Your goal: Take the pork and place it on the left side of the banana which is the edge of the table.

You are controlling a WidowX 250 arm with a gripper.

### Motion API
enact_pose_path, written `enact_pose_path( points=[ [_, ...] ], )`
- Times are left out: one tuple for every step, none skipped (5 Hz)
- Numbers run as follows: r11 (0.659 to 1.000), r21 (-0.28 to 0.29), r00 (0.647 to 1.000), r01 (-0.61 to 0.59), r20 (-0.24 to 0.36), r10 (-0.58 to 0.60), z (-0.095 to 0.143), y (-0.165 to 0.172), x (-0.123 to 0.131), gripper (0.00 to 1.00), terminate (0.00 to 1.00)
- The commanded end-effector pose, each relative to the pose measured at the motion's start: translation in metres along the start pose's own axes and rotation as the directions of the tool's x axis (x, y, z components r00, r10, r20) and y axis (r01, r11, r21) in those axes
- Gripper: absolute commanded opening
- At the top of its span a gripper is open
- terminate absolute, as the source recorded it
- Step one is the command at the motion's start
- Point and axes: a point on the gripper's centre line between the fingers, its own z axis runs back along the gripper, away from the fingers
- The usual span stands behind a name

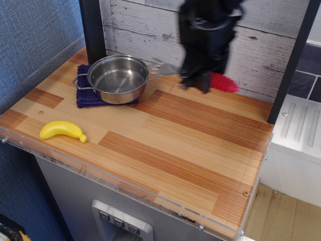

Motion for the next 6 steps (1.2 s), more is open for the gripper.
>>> enact_pose_path(
  points=[
    [0.998, -0.010, 0.998, 0.058, 0.026, -0.057, 0.015, 0.042, 0.018, 0.00, 0.00],
    [0.994, 0.032, 0.994, 0.106, 0.021, -0.106, 0.008, 0.069, 0.016, 0.00, 0.00],
    [0.989, 0.077, 0.992, 0.124, 0.020, -0.126, 0.000, 0.094, 0.010, 0.00, 0.00],
    [0.984, 0.113, 0.990, 0.139, 0.010, -0.141, -0.009, 0.109, 0.005, 0.00, 0.00],
    [0.981, 0.146, 0.992, 0.126, 0.005, -0.128, -0.022, 0.119, 0.003, 0.00, 0.00],
    [0.968, 0.193, 0.987, 0.159, 0.002, -0.162, -0.035, 0.122, -0.001, 0.00, 0.00]
  ],
)
